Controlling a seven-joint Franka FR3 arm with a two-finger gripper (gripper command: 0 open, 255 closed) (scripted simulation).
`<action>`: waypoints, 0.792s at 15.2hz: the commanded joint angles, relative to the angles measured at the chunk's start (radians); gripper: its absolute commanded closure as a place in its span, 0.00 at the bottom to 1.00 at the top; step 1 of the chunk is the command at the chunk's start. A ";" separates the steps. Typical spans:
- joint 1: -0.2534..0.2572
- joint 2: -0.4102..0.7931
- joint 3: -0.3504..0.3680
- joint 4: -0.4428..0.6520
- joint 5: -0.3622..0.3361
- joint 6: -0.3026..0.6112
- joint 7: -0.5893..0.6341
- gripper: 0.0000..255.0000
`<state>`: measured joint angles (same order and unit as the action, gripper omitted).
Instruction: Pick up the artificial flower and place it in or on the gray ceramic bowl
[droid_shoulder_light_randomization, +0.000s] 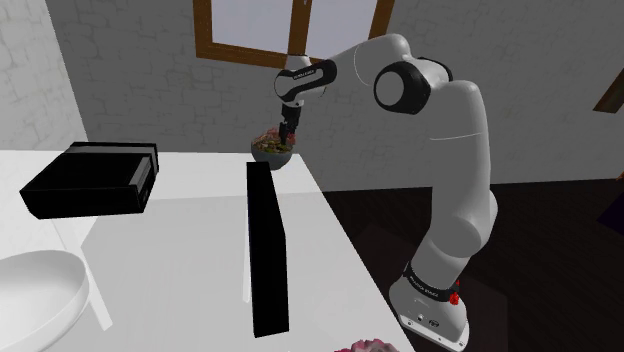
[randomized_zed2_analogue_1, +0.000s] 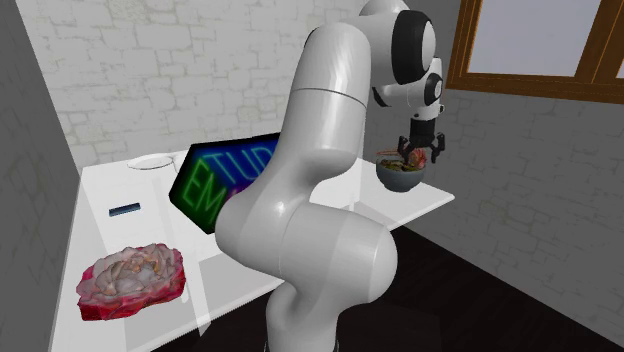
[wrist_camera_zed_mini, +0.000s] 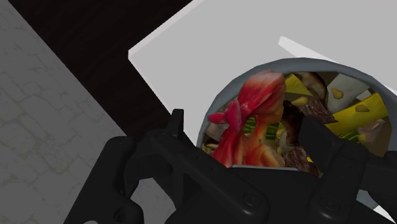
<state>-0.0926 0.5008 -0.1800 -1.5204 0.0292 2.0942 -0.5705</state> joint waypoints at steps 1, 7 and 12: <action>0.001 -0.014 -0.001 0.012 -0.002 -0.027 0.001 0.00; 0.005 -0.047 -0.003 0.057 -0.008 -0.103 0.004 0.00; 0.005 -0.047 -0.003 0.057 -0.008 -0.103 0.004 0.00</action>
